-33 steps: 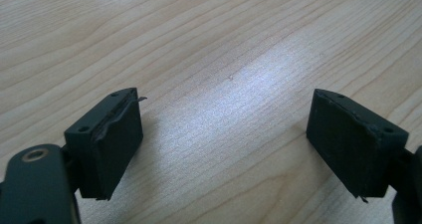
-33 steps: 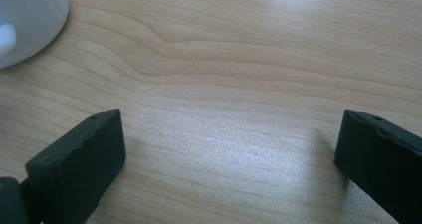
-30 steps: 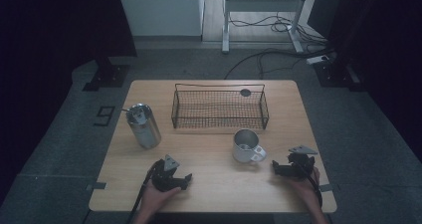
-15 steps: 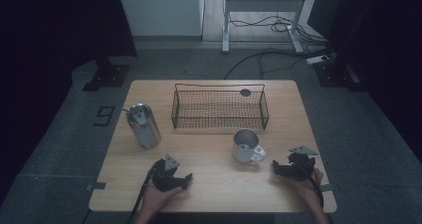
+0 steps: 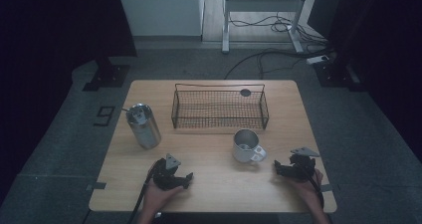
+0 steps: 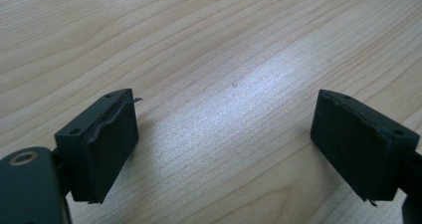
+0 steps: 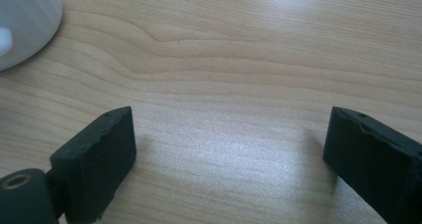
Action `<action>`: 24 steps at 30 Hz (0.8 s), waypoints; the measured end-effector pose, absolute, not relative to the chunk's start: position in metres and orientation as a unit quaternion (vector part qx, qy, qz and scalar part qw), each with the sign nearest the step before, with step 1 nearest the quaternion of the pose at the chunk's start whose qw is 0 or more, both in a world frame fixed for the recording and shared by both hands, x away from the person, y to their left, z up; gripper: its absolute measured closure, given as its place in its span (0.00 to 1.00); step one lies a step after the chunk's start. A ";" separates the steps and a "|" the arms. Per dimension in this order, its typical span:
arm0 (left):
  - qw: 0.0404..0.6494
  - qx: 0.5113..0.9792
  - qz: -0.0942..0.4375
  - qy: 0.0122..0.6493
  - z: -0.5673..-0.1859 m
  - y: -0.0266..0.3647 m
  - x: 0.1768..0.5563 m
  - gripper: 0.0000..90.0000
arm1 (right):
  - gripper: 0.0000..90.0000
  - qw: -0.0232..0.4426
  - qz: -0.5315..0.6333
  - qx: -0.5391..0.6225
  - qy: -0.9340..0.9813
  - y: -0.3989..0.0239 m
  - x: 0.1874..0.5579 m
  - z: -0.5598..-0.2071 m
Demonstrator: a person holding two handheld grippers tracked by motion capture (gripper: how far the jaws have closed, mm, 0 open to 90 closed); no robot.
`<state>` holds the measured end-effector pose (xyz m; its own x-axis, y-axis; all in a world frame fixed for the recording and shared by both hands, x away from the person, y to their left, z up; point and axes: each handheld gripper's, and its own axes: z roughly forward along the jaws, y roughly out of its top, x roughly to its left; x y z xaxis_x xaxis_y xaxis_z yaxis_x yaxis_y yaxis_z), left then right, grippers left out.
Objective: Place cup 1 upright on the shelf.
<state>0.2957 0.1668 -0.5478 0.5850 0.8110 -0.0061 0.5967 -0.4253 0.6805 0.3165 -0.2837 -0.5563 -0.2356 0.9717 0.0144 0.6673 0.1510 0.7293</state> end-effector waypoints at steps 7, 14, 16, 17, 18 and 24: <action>0.327 0.829 0.162 0.423 -0.548 0.164 0.298 0.12 | 0.09 0.243 0.315 0.575 0.714 -0.285 0.314 -0.556; 0.328 0.829 0.167 0.421 -0.548 0.163 0.298 0.13 | 0.11 0.245 0.318 0.579 0.710 -0.288 0.310 -0.556; 0.327 0.828 0.181 0.418 -0.547 0.162 0.295 0.16 | 0.11 0.245 0.318 0.578 0.711 -0.288 0.310 -0.556; 0.329 0.828 0.186 0.414 -0.547 0.162 0.294 0.16 | 0.12 0.245 0.318 0.578 0.711 -0.288 0.310 -0.556; 0.329 0.828 0.186 0.414 -0.547 0.162 0.294 0.16 | 0.12 0.245 0.318 0.578 0.711 -0.288 0.310 -0.556; 0.355 0.819 0.183 0.413 -0.533 0.167 0.296 0.16 | 0.13 0.247 0.317 0.580 0.708 -0.288 0.309 -0.556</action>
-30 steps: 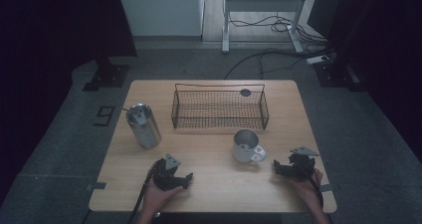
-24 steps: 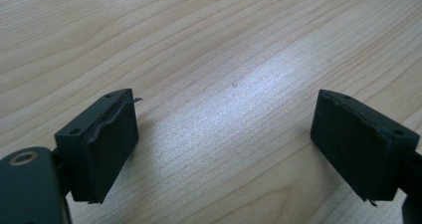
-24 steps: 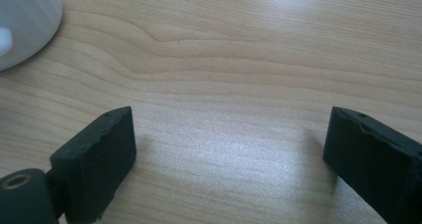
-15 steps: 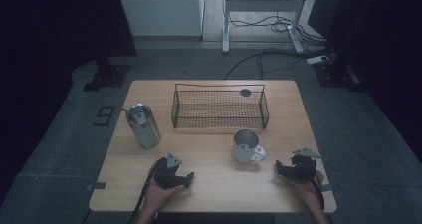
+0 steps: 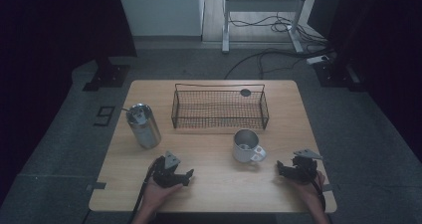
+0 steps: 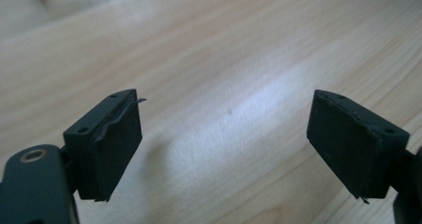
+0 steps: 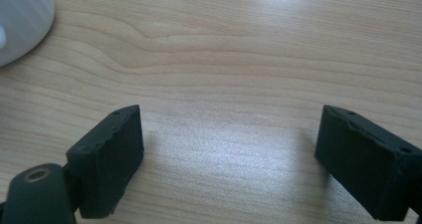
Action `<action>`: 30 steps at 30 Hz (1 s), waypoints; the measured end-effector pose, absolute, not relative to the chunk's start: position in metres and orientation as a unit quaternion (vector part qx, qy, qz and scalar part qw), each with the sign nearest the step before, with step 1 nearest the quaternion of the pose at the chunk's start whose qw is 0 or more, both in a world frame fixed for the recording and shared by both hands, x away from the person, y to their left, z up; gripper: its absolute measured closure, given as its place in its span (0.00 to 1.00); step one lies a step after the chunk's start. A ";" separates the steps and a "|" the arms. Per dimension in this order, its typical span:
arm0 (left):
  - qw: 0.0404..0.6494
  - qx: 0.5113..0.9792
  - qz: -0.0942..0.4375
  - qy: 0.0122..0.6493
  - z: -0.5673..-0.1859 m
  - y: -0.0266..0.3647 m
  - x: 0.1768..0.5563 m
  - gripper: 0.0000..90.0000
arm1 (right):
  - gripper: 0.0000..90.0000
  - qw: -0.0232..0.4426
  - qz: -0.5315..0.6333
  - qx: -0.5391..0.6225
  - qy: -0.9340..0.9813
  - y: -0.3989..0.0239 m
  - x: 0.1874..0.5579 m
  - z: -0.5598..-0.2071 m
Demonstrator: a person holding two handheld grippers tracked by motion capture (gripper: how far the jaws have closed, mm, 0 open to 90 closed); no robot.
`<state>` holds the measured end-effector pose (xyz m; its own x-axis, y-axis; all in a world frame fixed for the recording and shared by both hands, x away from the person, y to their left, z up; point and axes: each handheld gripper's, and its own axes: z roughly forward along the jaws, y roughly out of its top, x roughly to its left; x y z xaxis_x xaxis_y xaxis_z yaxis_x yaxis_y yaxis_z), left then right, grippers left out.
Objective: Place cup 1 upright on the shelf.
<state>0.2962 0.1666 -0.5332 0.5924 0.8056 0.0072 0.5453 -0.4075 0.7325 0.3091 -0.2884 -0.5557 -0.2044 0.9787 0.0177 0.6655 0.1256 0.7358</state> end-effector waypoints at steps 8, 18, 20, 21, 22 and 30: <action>0.387 0.798 0.189 0.422 -0.504 0.177 0.306 0.15 | 0.14 0.248 0.318 0.581 0.707 -0.289 0.308 -0.556; 0.407 0.783 0.197 0.428 -0.479 0.188 0.309 0.15 | 0.14 0.247 0.319 0.578 0.709 -0.290 0.307 -0.556; 0.407 0.783 0.198 0.427 -0.477 0.188 0.308 0.15 | 0.14 0.247 0.319 0.578 0.709 -0.290 0.307 -0.556; 0.408 0.782 0.200 0.426 -0.475 0.188 0.308 0.15 | 0.14 0.247 0.319 0.578 0.709 -0.290 0.307 -0.556; 0.407 0.783 0.201 0.425 -0.474 0.188 0.308 0.15 | 0.14 0.247 0.319 0.578 0.709 -0.290 0.307 -0.556; 0.408 0.769 0.213 0.443 -0.465 0.196 0.312 0.15 | 0.14 0.247 0.318 0.578 0.709 -0.289 0.307 -0.556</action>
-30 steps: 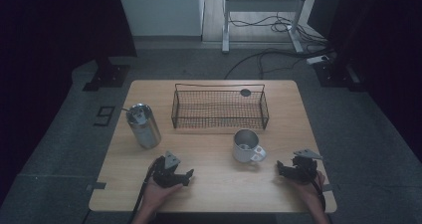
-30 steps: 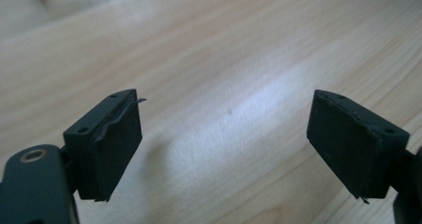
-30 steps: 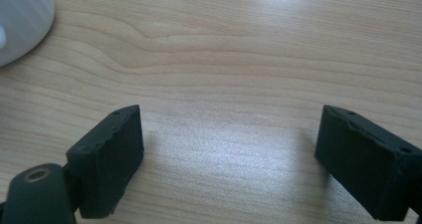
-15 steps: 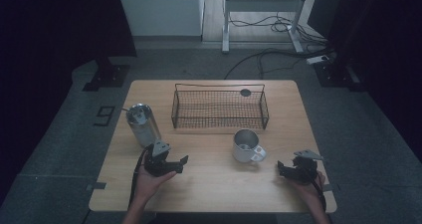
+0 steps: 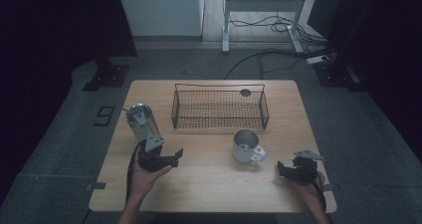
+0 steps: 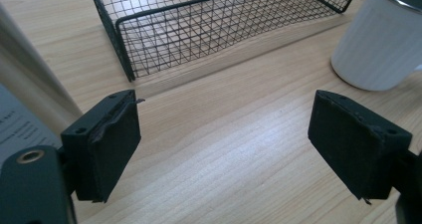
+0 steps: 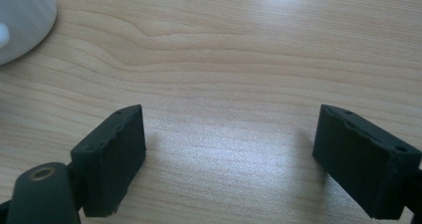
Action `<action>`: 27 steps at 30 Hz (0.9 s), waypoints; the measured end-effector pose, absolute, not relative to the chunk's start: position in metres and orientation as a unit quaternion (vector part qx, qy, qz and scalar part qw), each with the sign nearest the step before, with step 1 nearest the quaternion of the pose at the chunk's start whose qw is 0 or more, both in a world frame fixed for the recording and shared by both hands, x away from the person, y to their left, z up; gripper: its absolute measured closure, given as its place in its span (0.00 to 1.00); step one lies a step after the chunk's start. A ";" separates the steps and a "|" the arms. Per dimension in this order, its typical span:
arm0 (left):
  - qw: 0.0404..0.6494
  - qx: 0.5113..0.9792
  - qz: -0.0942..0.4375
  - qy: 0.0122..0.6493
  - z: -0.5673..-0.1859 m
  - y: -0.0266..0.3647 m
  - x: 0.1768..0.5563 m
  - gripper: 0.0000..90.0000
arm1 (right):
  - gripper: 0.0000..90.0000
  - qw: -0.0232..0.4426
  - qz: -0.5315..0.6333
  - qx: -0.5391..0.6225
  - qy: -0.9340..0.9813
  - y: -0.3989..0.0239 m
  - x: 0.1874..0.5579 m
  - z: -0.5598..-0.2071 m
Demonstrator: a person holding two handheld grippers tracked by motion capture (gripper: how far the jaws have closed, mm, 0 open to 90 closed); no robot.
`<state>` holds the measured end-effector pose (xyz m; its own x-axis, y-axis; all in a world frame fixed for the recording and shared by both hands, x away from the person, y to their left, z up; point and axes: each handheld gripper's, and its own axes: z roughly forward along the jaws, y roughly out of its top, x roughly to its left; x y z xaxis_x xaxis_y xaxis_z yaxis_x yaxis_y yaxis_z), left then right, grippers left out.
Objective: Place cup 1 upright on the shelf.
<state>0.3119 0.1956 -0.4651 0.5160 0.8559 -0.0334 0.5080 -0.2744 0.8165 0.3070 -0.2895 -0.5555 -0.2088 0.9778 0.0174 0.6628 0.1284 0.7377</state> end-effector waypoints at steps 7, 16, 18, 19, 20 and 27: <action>0.406 0.766 0.217 0.449 -0.463 0.202 0.312 0.14 | 0.14 0.248 0.318 0.578 0.710 -0.289 0.307 -0.556; 0.406 0.753 0.228 0.465 -0.458 0.216 0.313 0.14 | 0.14 0.248 0.318 0.578 0.710 -0.289 0.307 -0.556; 0.405 0.751 0.230 0.469 -0.458 0.219 0.313 0.14 | 0.14 0.248 0.318 0.578 0.709 -0.289 0.307 -0.556; 0.404 0.750 0.231 0.471 -0.458 0.221 0.313 0.14 | 0.14 0.249 0.318 0.578 0.709 -0.289 0.307 -0.556; 0.404 0.750 0.231 0.471 -0.458 0.221 0.313 0.14 | 0.14 0.249 0.318 0.578 0.709 -0.289 0.307 -0.556; 0.403 0.744 0.237 0.478 -0.457 0.231 0.313 0.13 | 0.14 0.249 0.317 0.578 0.710 -0.289 0.307 -0.556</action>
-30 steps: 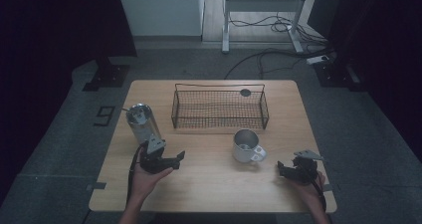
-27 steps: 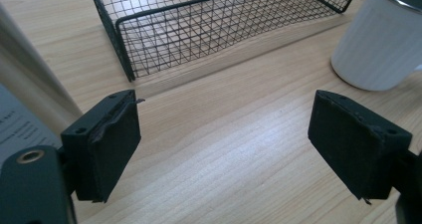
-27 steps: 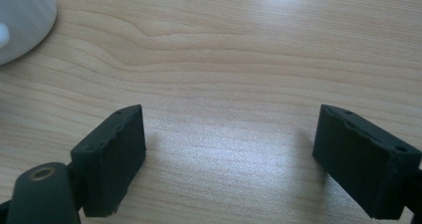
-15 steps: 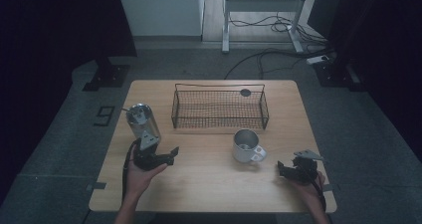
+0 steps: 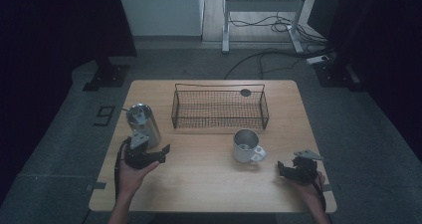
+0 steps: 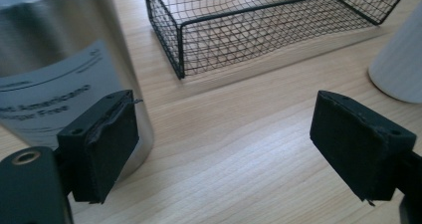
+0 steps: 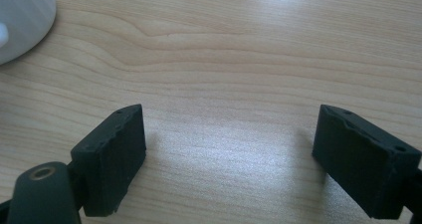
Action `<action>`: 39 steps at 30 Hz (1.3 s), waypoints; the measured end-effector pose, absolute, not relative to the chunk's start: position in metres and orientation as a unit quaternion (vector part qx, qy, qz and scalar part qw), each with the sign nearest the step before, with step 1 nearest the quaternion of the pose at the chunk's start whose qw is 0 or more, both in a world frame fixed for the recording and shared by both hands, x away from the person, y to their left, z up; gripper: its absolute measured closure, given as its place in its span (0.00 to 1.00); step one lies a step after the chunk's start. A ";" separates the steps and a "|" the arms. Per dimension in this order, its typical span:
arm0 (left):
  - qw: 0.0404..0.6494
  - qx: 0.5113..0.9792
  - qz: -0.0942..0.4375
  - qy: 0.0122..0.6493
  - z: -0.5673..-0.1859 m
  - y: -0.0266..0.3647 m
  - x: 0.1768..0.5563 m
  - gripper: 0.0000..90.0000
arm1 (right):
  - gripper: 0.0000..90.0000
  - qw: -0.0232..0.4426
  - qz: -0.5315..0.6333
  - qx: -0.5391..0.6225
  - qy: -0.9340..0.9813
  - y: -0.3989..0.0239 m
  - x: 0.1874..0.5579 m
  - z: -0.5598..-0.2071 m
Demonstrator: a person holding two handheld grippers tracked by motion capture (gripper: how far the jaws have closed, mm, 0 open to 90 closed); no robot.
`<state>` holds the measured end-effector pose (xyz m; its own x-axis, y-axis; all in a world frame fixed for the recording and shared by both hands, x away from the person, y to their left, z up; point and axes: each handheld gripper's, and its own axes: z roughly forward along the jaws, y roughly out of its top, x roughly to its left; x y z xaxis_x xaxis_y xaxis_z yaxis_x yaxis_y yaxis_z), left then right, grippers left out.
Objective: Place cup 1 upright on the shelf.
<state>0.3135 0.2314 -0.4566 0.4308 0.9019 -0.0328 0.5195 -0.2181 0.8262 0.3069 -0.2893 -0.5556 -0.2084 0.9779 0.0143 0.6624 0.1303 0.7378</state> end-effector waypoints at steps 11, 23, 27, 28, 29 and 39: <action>0.400 0.727 0.246 0.502 -0.458 0.247 0.316 0.13 | 0.15 0.248 0.317 0.578 0.710 -0.289 0.307 -0.556; 0.391 0.720 0.254 0.513 -0.457 0.260 0.323 0.13 | 0.15 0.249 0.318 0.578 0.709 -0.289 0.307 -0.556; 0.390 0.715 0.256 0.520 -0.459 0.264 0.327 0.13 | 0.15 0.248 0.318 0.578 0.710 -0.289 0.307 -0.556; 0.390 0.715 0.256 0.521 -0.459 0.265 0.328 0.13 | 0.15 0.248 0.318 0.578 0.710 -0.289 0.307 -0.556; 0.390 0.714 0.257 0.521 -0.460 0.266 0.328 0.13 | 0.15 0.249 0.318 0.578 0.710 -0.289 0.307 -0.556; 0.391 0.708 0.258 0.529 -0.460 0.276 0.334 0.13 | 0.15 0.249 0.318 0.578 0.710 -0.289 0.307 -0.556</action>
